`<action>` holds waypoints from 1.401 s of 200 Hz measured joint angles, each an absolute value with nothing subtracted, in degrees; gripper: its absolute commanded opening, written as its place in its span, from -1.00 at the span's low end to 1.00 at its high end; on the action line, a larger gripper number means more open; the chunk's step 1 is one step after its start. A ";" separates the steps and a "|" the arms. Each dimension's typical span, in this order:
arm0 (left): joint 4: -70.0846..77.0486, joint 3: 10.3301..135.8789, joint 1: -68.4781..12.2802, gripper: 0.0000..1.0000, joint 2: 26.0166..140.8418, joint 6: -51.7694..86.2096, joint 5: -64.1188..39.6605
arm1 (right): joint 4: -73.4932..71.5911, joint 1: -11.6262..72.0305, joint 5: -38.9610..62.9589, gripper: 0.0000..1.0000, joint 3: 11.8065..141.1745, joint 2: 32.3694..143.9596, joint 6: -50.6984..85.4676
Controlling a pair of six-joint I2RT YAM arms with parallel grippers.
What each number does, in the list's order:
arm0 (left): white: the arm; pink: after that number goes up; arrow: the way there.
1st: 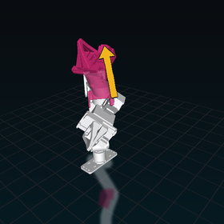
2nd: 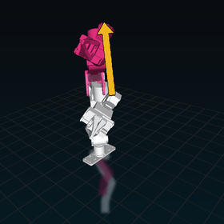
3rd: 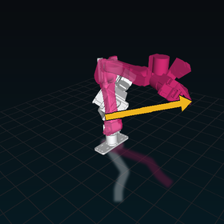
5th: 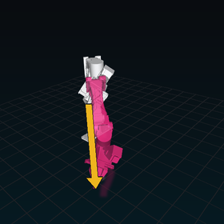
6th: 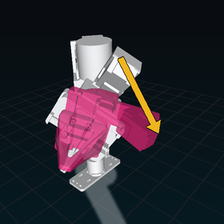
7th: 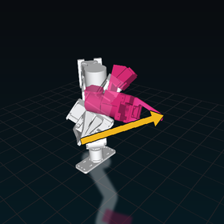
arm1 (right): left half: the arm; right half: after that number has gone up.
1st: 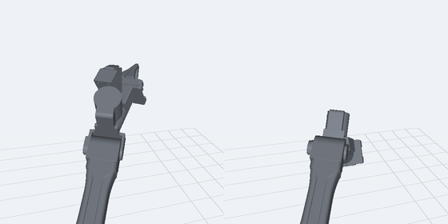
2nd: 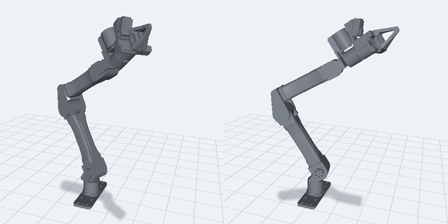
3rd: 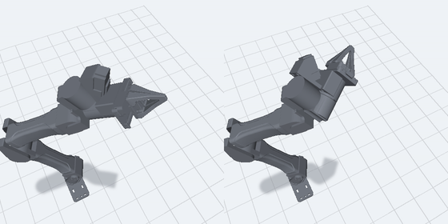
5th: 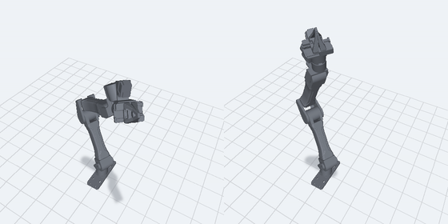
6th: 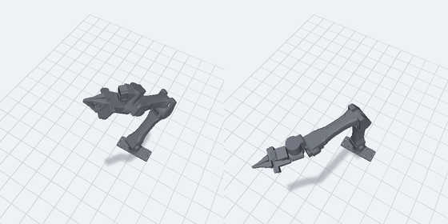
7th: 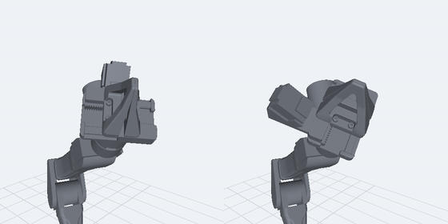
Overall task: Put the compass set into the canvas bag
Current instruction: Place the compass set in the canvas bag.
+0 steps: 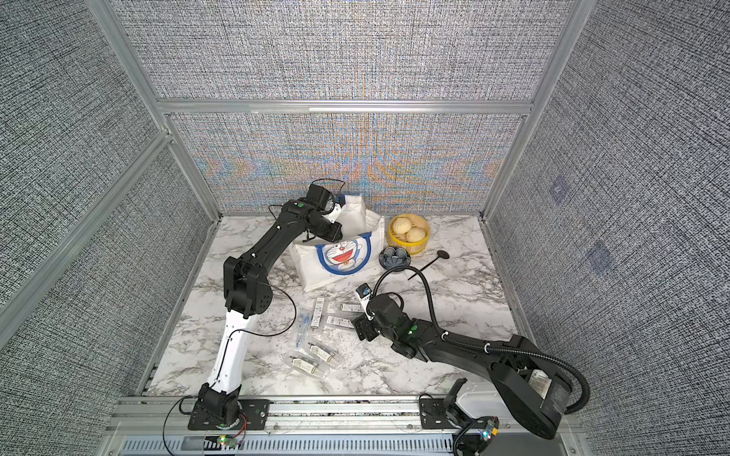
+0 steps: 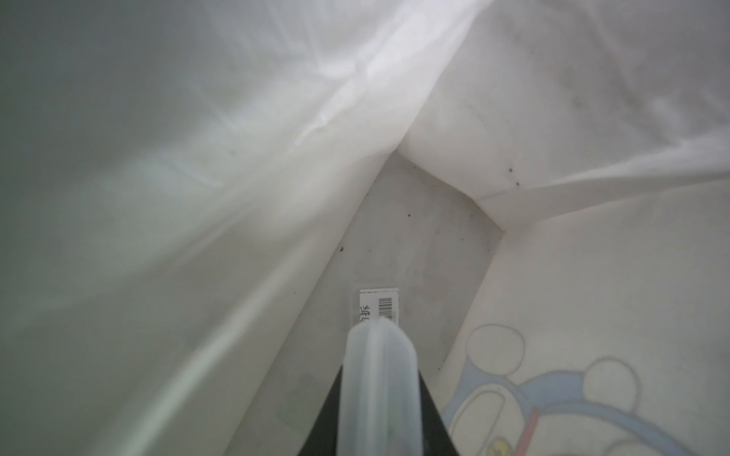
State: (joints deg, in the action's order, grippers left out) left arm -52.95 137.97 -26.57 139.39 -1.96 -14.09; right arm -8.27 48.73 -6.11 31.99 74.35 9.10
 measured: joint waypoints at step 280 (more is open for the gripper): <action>-38.41 91.22 -27.62 -0.13 90.15 2.00 -28.49 | 0.30 48.62 -6.61 0.63 37.28 74.85 6.87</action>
